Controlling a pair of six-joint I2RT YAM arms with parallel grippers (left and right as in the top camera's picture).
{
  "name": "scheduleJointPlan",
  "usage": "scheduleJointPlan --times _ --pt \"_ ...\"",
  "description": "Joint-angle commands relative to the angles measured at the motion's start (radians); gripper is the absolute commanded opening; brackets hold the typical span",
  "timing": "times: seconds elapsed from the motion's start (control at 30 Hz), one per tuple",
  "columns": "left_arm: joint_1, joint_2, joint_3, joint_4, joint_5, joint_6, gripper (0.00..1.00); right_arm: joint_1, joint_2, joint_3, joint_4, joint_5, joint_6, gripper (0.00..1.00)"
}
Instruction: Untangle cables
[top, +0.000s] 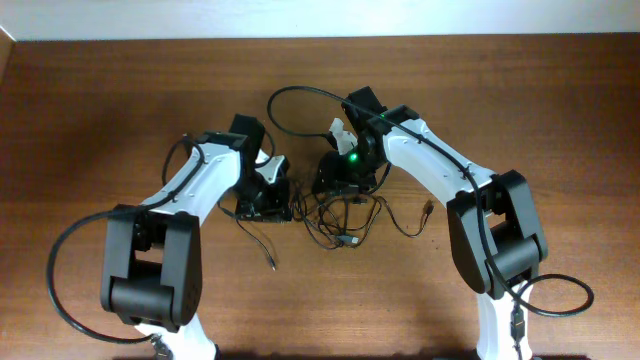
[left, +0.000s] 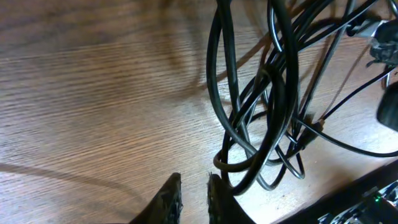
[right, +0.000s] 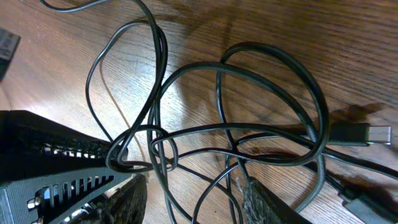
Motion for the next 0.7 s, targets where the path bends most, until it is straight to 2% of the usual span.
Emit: scheduleJointPlan --times 0.0,0.03,0.17,0.3,0.43,0.5,0.53,0.67 --pt "-0.005 -0.001 -0.009 0.006 -0.003 0.002 0.15 -0.005 0.019 0.015 0.002 0.009 0.001 0.5" --pt "-0.014 -0.001 -0.009 -0.021 -0.009 0.006 0.15 -0.006 0.019 0.015 0.002 0.009 0.001 0.5" --pt "-0.014 -0.006 -0.008 -0.06 -0.046 0.009 0.0 -0.006 0.019 0.015 0.002 0.009 0.001 0.5" --pt "-0.014 -0.117 -0.008 -0.038 -0.045 0.001 0.0 -0.006 0.019 0.015 0.0 0.009 0.001 0.5" --pt "-0.064 -0.136 -0.038 0.018 -0.05 -0.022 0.06 -0.006 0.019 0.015 -0.008 0.009 -0.008 0.5" --pt "-0.087 -0.136 -0.065 0.072 -0.064 -0.052 0.15 -0.005 0.019 0.015 -0.008 0.009 -0.01 0.5" --pt "-0.092 -0.136 -0.079 0.097 -0.079 -0.06 0.24 -0.005 0.019 0.015 -0.008 0.01 -0.011 0.5" --pt "-0.093 -0.136 -0.127 0.181 -0.105 -0.077 0.34 -0.005 0.019 0.015 -0.007 0.01 -0.01 0.51"
